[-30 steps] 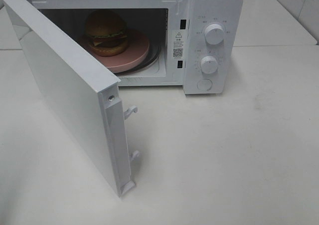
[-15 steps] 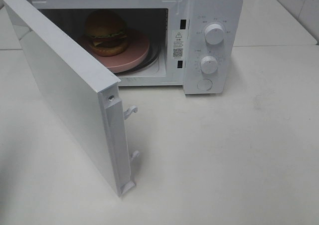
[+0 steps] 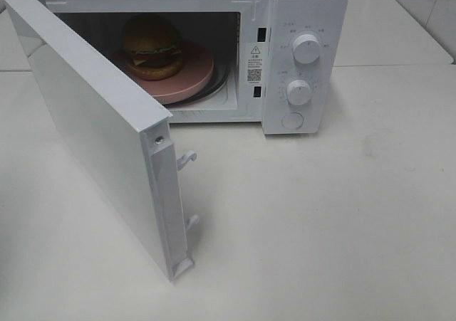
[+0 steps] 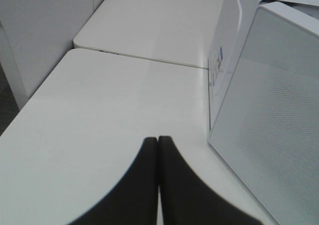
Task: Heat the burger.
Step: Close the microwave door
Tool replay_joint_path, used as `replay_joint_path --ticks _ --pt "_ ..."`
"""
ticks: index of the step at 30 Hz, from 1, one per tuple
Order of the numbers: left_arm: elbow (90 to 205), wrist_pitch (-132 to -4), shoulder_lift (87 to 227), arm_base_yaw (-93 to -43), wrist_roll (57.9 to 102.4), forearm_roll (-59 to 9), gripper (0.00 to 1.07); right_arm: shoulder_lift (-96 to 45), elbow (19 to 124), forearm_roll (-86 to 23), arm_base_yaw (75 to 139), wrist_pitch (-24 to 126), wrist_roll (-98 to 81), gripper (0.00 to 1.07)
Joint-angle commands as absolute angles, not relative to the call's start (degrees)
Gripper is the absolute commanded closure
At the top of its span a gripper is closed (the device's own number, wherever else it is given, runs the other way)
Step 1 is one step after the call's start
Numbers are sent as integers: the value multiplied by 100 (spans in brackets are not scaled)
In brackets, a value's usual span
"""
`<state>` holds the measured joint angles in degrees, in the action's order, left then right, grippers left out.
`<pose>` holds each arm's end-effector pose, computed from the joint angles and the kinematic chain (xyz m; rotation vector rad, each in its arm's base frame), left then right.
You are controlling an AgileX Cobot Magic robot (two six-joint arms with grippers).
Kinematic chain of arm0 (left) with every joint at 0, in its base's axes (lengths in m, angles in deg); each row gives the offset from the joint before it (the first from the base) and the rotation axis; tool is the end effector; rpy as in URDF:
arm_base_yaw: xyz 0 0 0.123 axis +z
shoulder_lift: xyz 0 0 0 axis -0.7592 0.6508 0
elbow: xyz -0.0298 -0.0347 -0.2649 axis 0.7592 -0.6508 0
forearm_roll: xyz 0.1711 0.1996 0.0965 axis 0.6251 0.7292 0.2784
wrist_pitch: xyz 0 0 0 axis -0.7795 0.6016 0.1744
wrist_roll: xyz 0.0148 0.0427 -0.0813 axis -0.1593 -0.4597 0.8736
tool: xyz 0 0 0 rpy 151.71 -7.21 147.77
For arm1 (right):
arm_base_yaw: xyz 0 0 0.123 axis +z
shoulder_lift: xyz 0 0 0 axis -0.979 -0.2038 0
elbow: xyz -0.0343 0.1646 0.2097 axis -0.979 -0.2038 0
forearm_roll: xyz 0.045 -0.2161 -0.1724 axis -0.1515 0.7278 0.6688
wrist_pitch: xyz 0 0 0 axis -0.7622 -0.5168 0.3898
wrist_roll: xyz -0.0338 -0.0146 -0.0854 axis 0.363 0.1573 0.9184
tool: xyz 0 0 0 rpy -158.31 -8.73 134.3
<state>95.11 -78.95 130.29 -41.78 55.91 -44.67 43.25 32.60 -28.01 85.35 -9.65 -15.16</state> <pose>0.1843 0.0246 0.2262 -0.2287 1.8891 0.0170 0.0405 0.0000 0.2956 -0.0794 1.9767 0.0342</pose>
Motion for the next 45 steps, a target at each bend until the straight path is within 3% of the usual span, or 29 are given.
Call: replay_joint_path --ticks 1,8,12,13,15,16,17,19,20,22,23,24,26,28,31,36,38,45 --pt "9436 -8491 13275 -4212 5620 -4541 107 4491 3243 -2824 8500 -931 -1476 34" --pt "9436 -8835 13665 -4212 5643 -4524 107 4491 3243 -2824 8500 -931 -1470 34" --pt "9436 -9156 13877 -4212 6010 -4266 107 4491 3243 -2824 8500 -931 -1470 34" --pt "9436 -9305 14003 -4212 6359 -3923 107 4491 3243 -2824 8500 -931 -1470 34" --pt "9436 -9374 14077 -4212 6600 -3665 107 4491 3243 -2824 8500 -931 -1470 34" --pt "9436 -9580 14215 -4275 7104 -3149 107 4491 3243 -2824 8500 -931 -1470 34" --pt "9436 -9580 14215 -4275 7104 -3149 107 4491 3243 -2824 8500 -931 -1470 34" --pt "9436 -9952 14472 -4464 7792 -2175 107 4491 3243 -2824 8500 -931 -1470 34" --pt "9436 -9952 14472 -4464 7792 -2175 107 4491 3243 -2824 8500 -931 -1470 34" --pt "9436 -10285 14742 -4590 8393 -1511 107 4491 3243 -2824 8500 -931 -1470 34" --pt "9436 -10285 14742 -4590 8393 -1511 107 4491 3243 -2824 8500 -931 -1470 34" --pt "9436 -10434 14919 -4613 8857 -1115 107 4491 3243 -2824 8500 -931 -1470 34" --pt "9436 -10480 14982 -4613 9018 -920 107 4491 3243 -2824 8500 -931 -1470 34" --pt "9436 -10863 15315 -4613 9717 -38 107 4491 3243 -2824 8500 -931 -1470 34" --pt "9436 -11012 15395 -4613 9831 128 107 4491 3243 -2824 8500 -931 -1470 34" --pt "9436 -11780 16042 -4613 10336 1154 107 4491 3243 -2824 8500 -931 -1470 34" --pt "9436 -11918 16145 -4642 10393 1217 107 4491 3243 -2824 8500 -931 -1470 34" --pt "9436 -12290 16701 -5266 10020 947 107 4491 3243 -2824 8500 -931 -1476 34"
